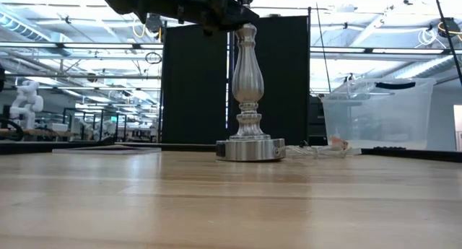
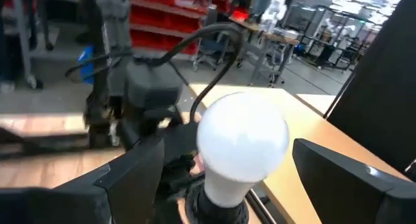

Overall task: Screw lightbulb
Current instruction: Remove the lightbulb from the lamp

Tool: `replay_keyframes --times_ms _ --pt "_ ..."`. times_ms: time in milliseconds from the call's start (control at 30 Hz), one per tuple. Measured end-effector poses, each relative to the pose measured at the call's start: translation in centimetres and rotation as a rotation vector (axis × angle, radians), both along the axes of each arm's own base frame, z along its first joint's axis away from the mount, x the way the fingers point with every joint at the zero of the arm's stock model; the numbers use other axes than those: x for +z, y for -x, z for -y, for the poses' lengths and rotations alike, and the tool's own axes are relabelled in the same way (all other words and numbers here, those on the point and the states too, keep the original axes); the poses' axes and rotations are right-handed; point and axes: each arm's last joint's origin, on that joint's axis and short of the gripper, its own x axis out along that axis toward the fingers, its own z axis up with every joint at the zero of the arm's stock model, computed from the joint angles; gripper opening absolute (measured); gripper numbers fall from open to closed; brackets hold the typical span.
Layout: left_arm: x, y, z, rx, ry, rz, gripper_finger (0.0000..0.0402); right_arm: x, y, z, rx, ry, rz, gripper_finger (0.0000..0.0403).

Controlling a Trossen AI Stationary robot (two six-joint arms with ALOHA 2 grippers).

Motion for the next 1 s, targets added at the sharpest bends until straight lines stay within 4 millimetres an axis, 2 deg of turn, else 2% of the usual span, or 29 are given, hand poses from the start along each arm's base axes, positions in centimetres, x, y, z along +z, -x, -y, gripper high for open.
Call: replay_keyframes --times_ms 300,767,1000 --pt "0.0 0.0 -0.2 0.005 0.001 0.002 0.0072 -1.2 -1.0 1.7 -0.075 -0.051 0.129 0.0333" --pt "0.1 0.0 -0.2 0.006 0.004 0.012 0.0072 -2.9 -3.7 2.5 -0.074 -0.026 0.135 0.0333" --pt "0.1 0.0 -0.2 -0.005 0.01 0.012 0.0072 -2.9 -3.8 2.8 -0.077 0.003 0.114 0.0318"
